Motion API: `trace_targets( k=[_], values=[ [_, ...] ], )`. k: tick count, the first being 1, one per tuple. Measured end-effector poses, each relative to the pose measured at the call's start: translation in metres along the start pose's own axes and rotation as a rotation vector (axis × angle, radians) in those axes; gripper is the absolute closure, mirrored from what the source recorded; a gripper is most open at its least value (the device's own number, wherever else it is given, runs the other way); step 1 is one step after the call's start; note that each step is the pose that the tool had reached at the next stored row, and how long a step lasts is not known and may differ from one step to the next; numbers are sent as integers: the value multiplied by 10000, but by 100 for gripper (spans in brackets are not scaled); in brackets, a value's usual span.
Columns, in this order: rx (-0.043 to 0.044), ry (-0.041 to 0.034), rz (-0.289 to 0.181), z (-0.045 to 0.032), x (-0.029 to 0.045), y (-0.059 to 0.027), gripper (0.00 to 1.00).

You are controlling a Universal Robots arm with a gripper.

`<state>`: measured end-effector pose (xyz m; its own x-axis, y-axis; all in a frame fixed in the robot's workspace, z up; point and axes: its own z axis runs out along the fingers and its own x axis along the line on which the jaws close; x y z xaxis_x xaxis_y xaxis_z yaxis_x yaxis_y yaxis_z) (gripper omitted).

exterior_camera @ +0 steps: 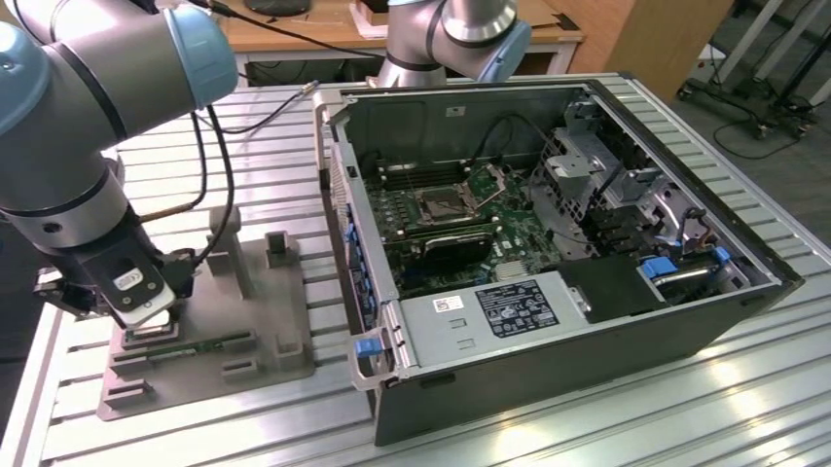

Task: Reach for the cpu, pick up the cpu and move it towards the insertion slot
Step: 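Pick up the cpu and move it towards the insertion slot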

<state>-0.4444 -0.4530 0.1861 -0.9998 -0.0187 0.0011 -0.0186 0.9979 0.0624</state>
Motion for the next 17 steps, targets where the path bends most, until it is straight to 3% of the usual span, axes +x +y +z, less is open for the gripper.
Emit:
trace_targets(
  k=[11, 17],
  values=[
    [0, -1, 0, -139, 0, 9, 45],
    [1, 0, 0, -145, 0, 9, 45]
  ],
)
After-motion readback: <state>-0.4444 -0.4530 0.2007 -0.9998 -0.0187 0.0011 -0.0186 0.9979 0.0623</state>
